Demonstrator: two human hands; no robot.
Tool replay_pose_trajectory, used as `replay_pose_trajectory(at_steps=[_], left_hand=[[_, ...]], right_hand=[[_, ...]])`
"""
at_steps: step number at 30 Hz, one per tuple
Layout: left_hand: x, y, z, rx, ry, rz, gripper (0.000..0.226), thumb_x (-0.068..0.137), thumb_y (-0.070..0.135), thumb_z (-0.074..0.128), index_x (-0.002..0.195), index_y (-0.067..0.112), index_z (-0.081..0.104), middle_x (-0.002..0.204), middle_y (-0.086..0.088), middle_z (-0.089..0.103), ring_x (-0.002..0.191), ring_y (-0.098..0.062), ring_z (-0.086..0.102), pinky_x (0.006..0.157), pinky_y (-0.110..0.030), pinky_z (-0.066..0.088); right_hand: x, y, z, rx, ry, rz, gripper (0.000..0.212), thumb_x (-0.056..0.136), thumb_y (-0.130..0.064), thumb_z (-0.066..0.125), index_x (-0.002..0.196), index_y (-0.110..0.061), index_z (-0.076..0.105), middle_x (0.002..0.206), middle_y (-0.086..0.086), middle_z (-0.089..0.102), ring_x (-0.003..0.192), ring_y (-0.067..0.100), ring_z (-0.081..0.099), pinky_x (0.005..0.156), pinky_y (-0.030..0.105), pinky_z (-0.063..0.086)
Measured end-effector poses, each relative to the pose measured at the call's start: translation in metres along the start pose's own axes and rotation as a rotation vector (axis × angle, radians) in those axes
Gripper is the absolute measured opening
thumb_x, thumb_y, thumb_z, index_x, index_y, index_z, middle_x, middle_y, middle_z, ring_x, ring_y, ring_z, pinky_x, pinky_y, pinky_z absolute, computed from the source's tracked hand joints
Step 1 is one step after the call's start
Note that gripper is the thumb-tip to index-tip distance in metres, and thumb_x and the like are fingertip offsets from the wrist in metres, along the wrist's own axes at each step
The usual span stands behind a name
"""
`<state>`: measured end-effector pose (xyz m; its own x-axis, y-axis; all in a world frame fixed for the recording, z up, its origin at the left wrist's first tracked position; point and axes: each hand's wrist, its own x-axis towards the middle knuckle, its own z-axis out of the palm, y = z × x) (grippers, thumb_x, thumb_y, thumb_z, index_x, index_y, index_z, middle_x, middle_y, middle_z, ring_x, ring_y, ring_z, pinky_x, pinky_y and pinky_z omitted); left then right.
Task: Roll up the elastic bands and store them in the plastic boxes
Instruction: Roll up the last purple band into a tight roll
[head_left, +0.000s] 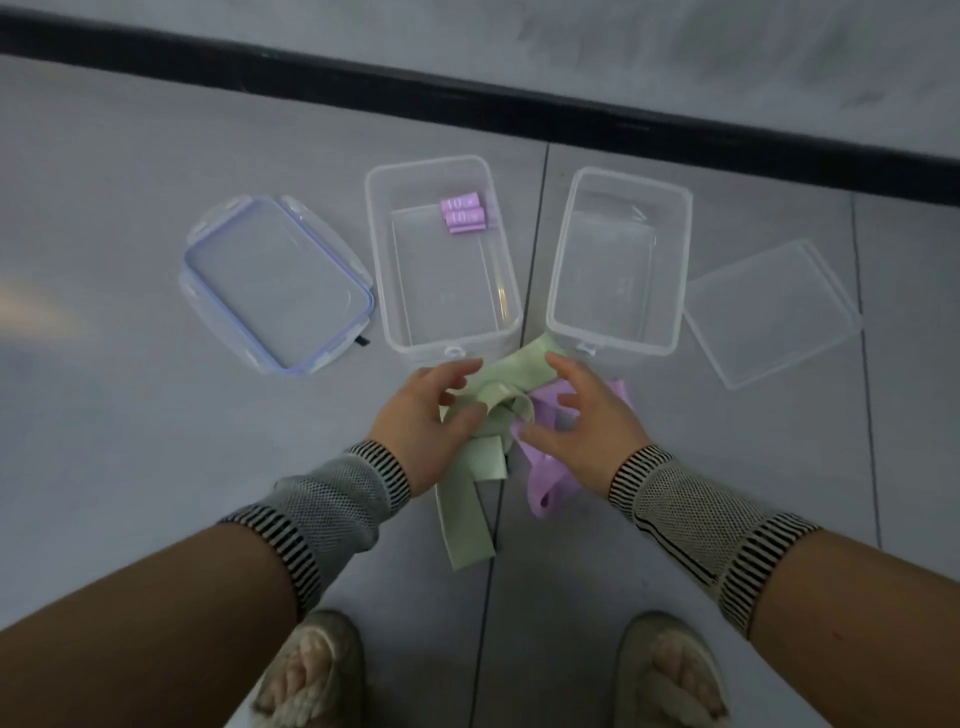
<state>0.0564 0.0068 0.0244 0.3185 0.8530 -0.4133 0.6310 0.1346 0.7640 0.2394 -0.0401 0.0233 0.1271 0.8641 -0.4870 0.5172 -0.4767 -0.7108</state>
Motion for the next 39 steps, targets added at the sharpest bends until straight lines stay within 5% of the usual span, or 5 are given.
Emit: replay_pose_trajectory(at_steps=[5,11,19,33,39], left_hand=[[-0.013,-0.014,0.026,0.033,-0.046,-0.036,0.03,0.088,0.024,0.061,0.118,0.026,0.062,0.108,0.002,0.06,0.087,-0.012,0.057,0.091,-0.026,0.045],[0.019,0.001,0.047,-0.037,-0.109,-0.125,0.023,0.09,0.015,0.056,0.111,0.023,0.065,0.098,0.007,0.063,0.088,-0.01,0.06,0.081,-0.014,0.044],[0.029,-0.001,0.06,-0.092,-0.151,-0.158,0.028,0.09,0.01,0.057,0.116,0.015,0.065,0.105,-0.001,0.067,0.084,-0.006,0.059,0.076,-0.008,0.044],[0.026,0.015,0.043,-0.124,-0.156,-0.185,0.034,0.089,0.008,0.056,0.119,0.022,0.06,0.1,0.006,0.063,0.076,-0.006,0.057,0.06,-0.005,0.044],[0.004,0.074,-0.009,-0.026,-0.224,-0.078,0.034,0.089,0.018,0.06,0.122,0.024,0.059,0.1,0.009,0.067,0.083,-0.014,0.06,0.081,-0.029,0.05]], right_hand=[[-0.013,0.032,0.015,-0.198,0.092,0.2,0.045,0.079,-0.033,0.072,0.117,-0.017,0.055,0.117,0.004,0.055,0.098,0.019,0.058,0.086,0.029,0.046],[0.005,0.04,0.019,-0.377,-0.047,0.417,0.055,0.08,-0.051,0.066,0.113,-0.013,0.046,0.099,0.002,0.054,0.087,0.021,0.054,0.072,0.028,0.042],[0.017,0.044,0.011,-0.37,-0.051,0.431,0.025,0.09,-0.017,0.058,0.113,-0.008,0.065,0.113,0.009,0.065,0.104,0.026,0.06,0.087,0.029,0.049],[0.022,0.022,-0.021,0.057,0.096,0.359,0.02,0.094,-0.019,0.052,0.092,-0.014,0.071,0.088,0.007,0.06,0.079,0.02,0.054,0.075,0.025,0.04],[-0.006,-0.04,-0.071,0.369,0.085,0.319,0.035,0.087,-0.013,0.054,0.055,-0.018,0.068,0.084,0.013,0.063,0.099,0.041,0.059,0.093,0.054,0.049]])
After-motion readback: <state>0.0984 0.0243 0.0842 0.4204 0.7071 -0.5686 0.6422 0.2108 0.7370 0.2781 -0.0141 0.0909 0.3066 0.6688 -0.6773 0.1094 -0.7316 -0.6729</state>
